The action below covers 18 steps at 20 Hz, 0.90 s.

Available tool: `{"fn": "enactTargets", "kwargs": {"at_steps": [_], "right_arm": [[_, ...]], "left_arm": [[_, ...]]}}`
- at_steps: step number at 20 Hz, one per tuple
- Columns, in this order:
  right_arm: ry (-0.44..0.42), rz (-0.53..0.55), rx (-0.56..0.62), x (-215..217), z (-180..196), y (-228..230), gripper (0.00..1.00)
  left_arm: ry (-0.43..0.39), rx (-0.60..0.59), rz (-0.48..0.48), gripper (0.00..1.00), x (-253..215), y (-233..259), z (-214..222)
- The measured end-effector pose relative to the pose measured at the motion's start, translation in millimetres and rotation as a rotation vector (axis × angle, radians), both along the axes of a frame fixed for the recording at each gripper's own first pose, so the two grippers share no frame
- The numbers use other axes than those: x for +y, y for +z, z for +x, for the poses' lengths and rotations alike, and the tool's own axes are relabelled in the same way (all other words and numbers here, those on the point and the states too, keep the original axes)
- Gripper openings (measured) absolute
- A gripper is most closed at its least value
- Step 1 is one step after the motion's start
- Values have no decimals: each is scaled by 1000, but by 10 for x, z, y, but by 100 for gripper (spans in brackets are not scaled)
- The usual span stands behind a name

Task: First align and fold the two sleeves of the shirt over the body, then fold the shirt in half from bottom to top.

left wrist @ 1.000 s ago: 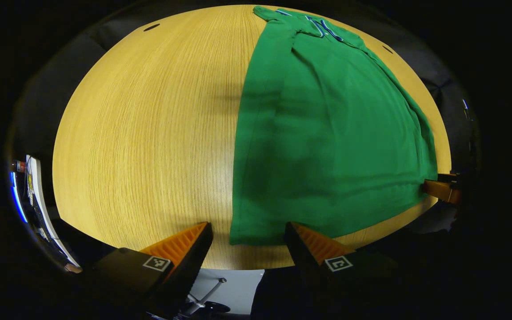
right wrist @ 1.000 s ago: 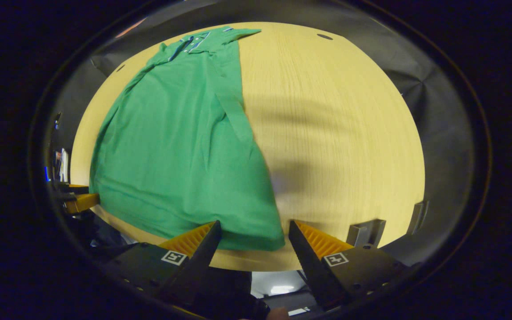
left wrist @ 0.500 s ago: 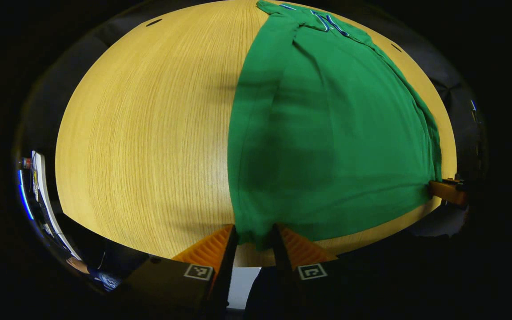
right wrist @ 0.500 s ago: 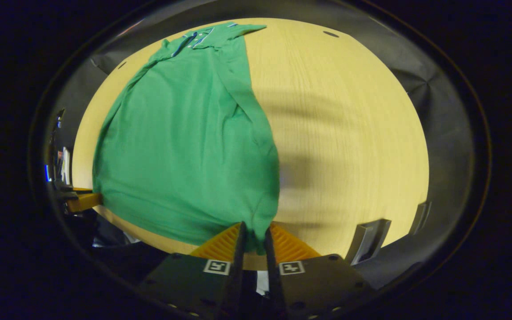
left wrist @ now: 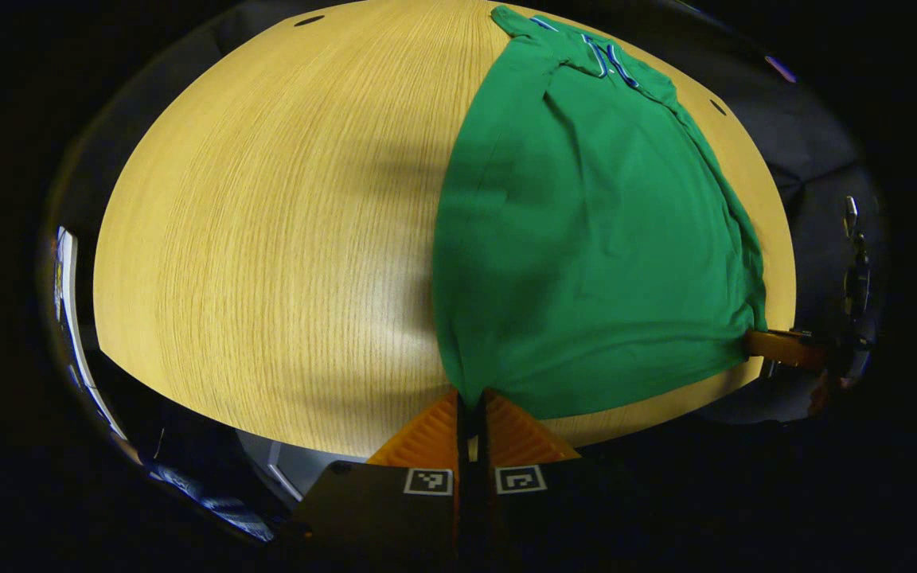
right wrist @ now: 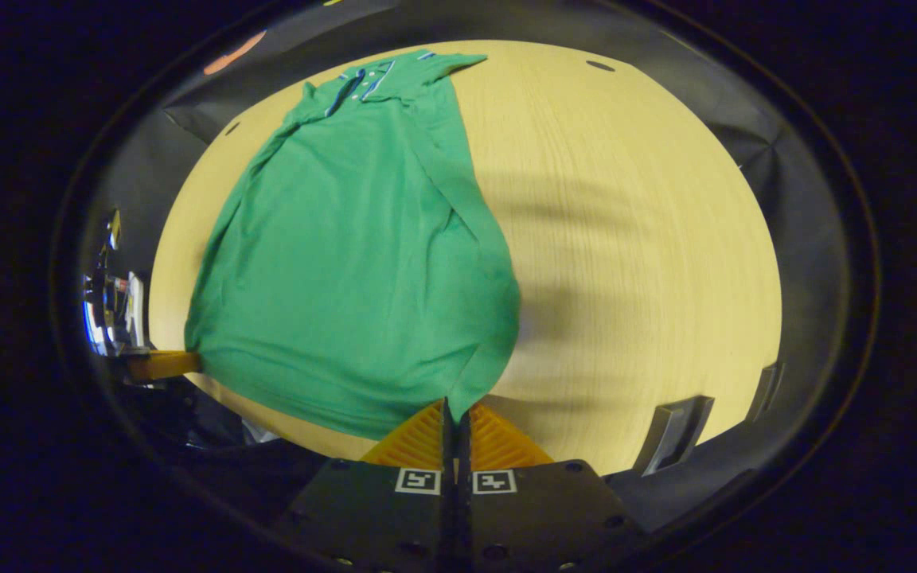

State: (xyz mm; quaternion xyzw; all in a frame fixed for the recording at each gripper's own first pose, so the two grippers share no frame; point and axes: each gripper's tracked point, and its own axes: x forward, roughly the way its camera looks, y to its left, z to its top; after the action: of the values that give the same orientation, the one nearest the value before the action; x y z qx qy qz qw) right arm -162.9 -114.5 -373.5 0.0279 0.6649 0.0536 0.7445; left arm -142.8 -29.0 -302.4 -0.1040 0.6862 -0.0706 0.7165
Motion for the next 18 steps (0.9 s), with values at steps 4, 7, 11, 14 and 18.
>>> {"fn": "enactTargets", "kwargs": {"at_steps": [4, 7, 11, 14, 18], "right_arm": [[-18, 29, -47, 1, 162, 205, 0], [-35, 61, -85, 40, 286, 345, 2], [-56, 82, -126, 17, 471, 495, 0], [-63, 85, -185, -37, 687, 672, 0], [-93, 101, -251, -65, 983, 871, 2]], "left_arm": [[-24, -84, -54, 7, -10, 490, 427], [-44, -139, -31, 7, 80, 930, 740], [-63, -206, -49, 7, -53, 1018, 1032], [-62, -276, -79, 7, -167, 1413, 1402], [-48, -355, -98, 7, -225, 1576, 1749]]}}
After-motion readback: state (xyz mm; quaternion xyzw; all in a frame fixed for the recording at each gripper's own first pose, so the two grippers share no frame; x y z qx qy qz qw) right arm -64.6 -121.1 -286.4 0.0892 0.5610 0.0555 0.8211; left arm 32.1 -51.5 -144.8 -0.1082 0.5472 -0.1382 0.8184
